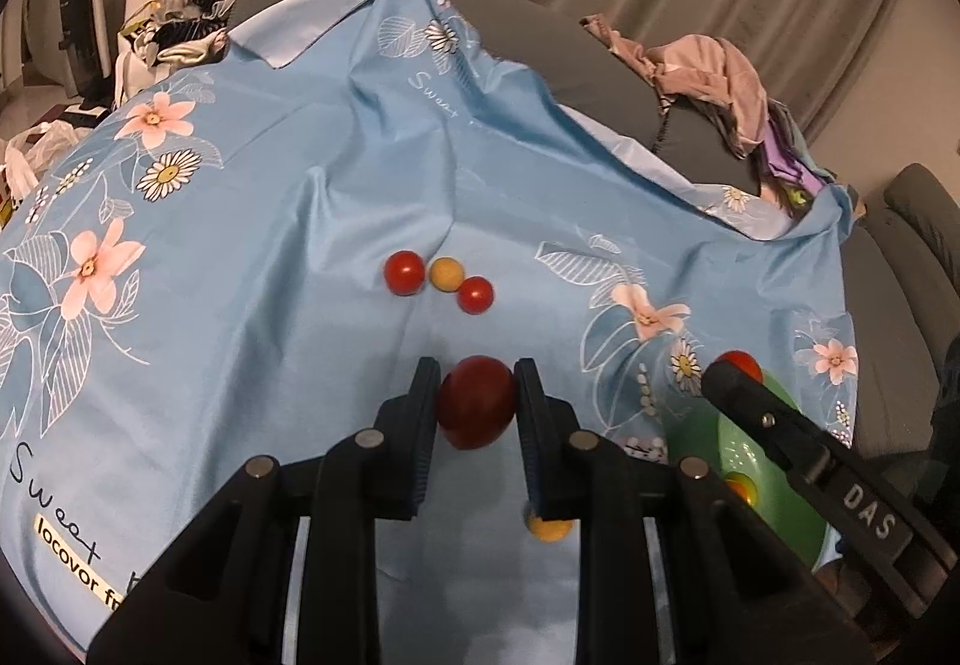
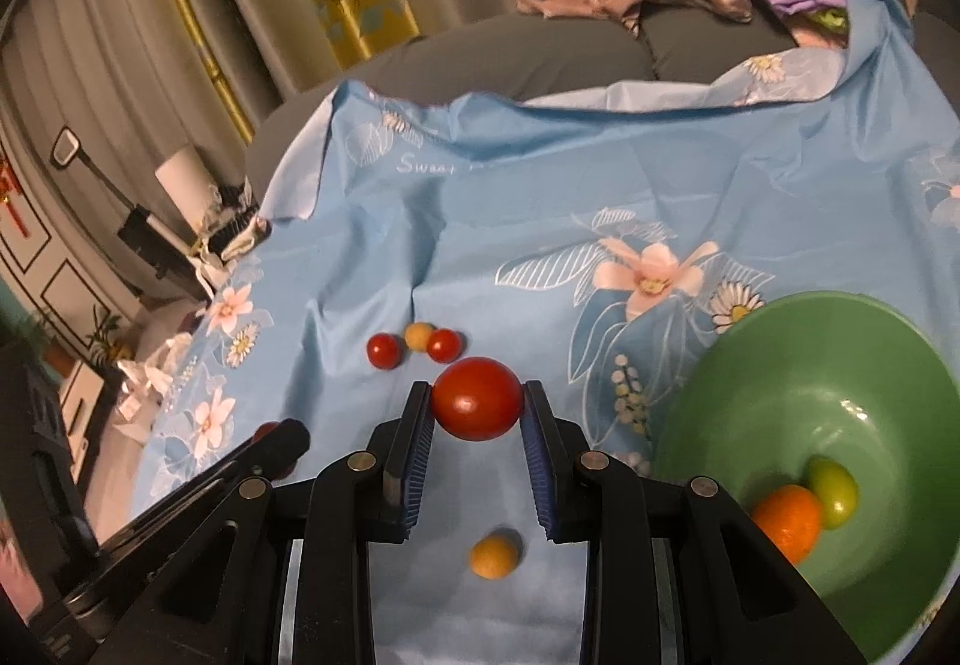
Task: Organize fruits
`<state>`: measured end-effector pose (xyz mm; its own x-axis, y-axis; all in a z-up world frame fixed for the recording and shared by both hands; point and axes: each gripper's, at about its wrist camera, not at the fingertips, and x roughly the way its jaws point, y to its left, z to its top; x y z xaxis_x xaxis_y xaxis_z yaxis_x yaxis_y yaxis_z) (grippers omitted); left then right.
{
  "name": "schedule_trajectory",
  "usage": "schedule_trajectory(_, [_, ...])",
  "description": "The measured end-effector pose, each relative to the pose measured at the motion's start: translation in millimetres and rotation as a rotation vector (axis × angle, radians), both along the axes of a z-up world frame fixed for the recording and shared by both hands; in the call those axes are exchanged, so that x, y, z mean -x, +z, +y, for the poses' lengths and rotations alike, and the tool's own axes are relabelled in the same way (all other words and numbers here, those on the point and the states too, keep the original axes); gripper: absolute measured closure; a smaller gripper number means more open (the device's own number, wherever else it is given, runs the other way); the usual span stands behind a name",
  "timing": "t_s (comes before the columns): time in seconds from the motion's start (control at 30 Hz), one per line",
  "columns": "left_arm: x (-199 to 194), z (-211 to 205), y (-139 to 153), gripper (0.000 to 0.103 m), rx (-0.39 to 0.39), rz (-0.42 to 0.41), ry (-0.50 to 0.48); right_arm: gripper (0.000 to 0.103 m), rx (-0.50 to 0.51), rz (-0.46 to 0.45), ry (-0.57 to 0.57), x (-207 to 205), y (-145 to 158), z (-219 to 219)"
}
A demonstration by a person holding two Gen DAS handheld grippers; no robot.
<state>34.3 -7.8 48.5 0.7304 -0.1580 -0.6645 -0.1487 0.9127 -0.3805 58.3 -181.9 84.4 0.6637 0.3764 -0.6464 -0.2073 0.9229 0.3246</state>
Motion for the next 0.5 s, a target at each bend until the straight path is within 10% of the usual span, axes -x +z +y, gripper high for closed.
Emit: schedule_trajectory(0.5, [6, -23, 15, 0.078, -0.008, -0.045, -0.061, 0.073, -0.006, -0.026, -0.058, 22, 0, -15])
